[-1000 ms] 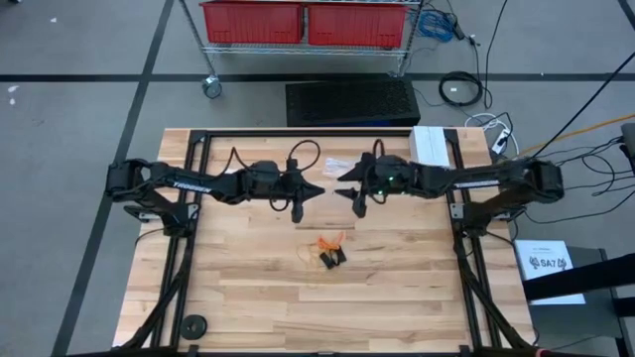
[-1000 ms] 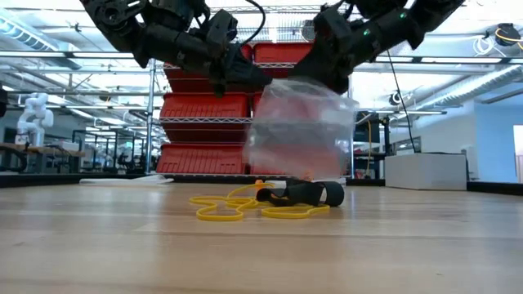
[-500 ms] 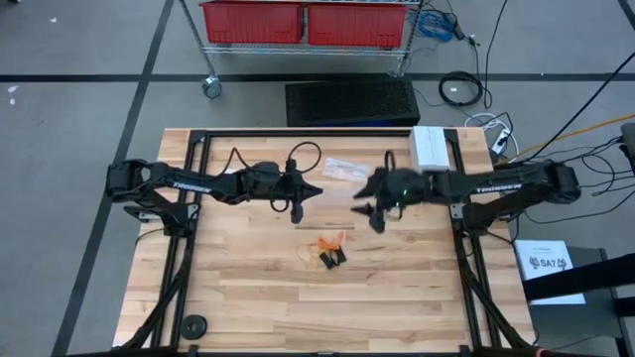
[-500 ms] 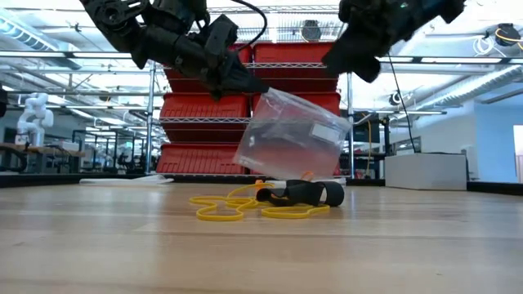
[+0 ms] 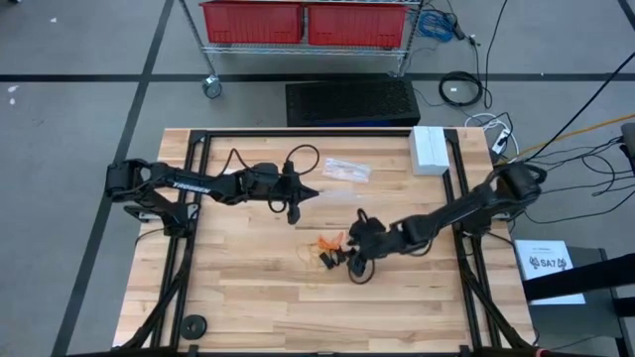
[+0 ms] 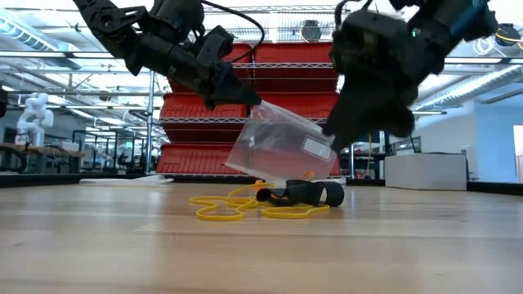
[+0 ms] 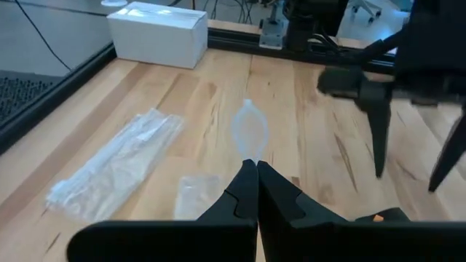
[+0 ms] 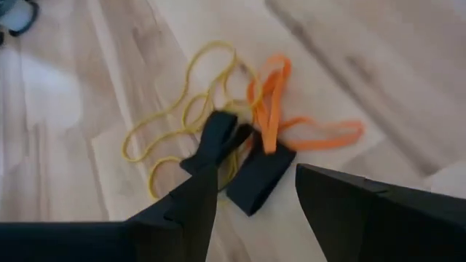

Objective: Sort rubber bands
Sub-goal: Put the black rubber band into the open transparent zip bag

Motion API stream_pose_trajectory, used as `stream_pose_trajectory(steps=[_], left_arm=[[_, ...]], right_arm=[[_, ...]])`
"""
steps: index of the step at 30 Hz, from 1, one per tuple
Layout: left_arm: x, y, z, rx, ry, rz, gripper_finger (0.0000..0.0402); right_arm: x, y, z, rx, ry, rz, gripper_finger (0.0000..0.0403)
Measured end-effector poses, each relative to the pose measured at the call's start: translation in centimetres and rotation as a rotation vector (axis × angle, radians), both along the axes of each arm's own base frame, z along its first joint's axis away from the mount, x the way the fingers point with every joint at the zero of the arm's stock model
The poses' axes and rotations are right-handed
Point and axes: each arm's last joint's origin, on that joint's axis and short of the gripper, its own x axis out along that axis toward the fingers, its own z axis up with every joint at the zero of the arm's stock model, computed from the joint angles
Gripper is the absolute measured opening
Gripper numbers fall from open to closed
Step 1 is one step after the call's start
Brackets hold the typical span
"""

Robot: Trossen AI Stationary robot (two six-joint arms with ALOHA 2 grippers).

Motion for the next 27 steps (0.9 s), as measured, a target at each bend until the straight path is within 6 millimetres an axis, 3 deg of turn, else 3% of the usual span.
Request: stream_pose_trajectory(steps=[4, 10, 27], left_arm=[[0.0, 0.0, 0.0, 0.0, 0.001, -0.003, 0.0], [0.0, -0.1, 0.0, -0.01, 0.004, -0.032, 0.0], [-0.1, -0.1, -0.1, 0.009, 0.01, -0.056, 0.0]], right_arm=[[0.5, 0.5, -2.0, 0.025, 0.038, -0.035, 0.0181], [0.8, 0.5, -3.4, 0.033, 0.059, -0.087, 0.0171], [1.3, 1.2, -3.6, 0.06, -0.004, -0.066, 0.0005]])
